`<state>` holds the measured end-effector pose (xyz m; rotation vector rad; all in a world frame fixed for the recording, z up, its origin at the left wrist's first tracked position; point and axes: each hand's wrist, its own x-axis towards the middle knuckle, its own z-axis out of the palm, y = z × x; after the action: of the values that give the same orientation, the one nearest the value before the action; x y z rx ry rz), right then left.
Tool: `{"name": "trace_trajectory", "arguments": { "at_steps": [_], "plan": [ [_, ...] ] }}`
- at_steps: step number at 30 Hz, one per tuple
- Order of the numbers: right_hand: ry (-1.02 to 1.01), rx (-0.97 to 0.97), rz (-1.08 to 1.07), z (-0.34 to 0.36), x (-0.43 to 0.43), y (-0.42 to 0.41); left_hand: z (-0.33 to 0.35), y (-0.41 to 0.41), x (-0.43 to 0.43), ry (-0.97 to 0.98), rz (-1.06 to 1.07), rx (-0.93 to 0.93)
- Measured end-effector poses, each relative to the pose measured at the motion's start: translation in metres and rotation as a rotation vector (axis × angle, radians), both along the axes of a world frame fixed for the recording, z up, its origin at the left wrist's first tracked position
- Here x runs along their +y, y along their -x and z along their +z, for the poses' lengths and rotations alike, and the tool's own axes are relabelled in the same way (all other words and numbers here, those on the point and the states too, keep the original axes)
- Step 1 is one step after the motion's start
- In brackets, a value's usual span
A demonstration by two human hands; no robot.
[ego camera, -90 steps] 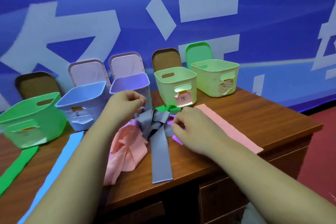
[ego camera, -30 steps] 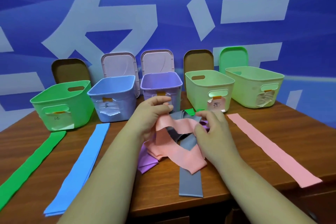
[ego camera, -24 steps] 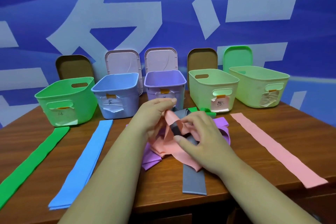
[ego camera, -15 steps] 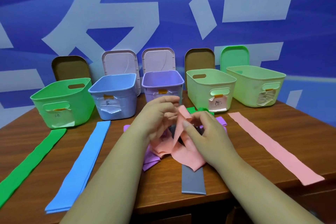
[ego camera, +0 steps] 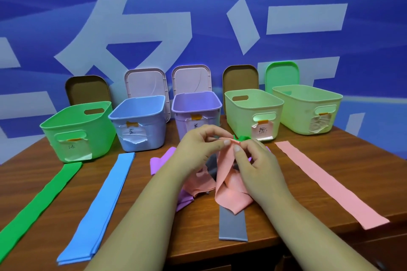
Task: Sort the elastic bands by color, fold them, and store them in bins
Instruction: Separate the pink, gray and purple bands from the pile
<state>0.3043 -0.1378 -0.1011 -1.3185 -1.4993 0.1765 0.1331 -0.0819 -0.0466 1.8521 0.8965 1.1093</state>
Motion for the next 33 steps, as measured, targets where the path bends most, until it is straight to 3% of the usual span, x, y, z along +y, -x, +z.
{"name": "trace_trajectory", "arguments": {
  "at_steps": [9,18,27,33],
  "plan": [
    [0.054,0.109,0.168,0.002,-0.011,-0.001,0.073,-0.004,-0.001,-0.064,0.082,-0.238],
    [0.132,0.105,0.189,0.004,-0.015,-0.001,0.141,-0.016,-0.004,-0.201,0.139,-0.113],
    [0.136,0.203,0.196,0.012,-0.019,-0.001,0.171,-0.021,-0.007,-0.084,0.032,-0.263],
    [0.156,0.21,0.168,0.009,-0.018,-0.003,0.175,-0.023,-0.007,-0.066,0.124,-0.275]
  ]
}}
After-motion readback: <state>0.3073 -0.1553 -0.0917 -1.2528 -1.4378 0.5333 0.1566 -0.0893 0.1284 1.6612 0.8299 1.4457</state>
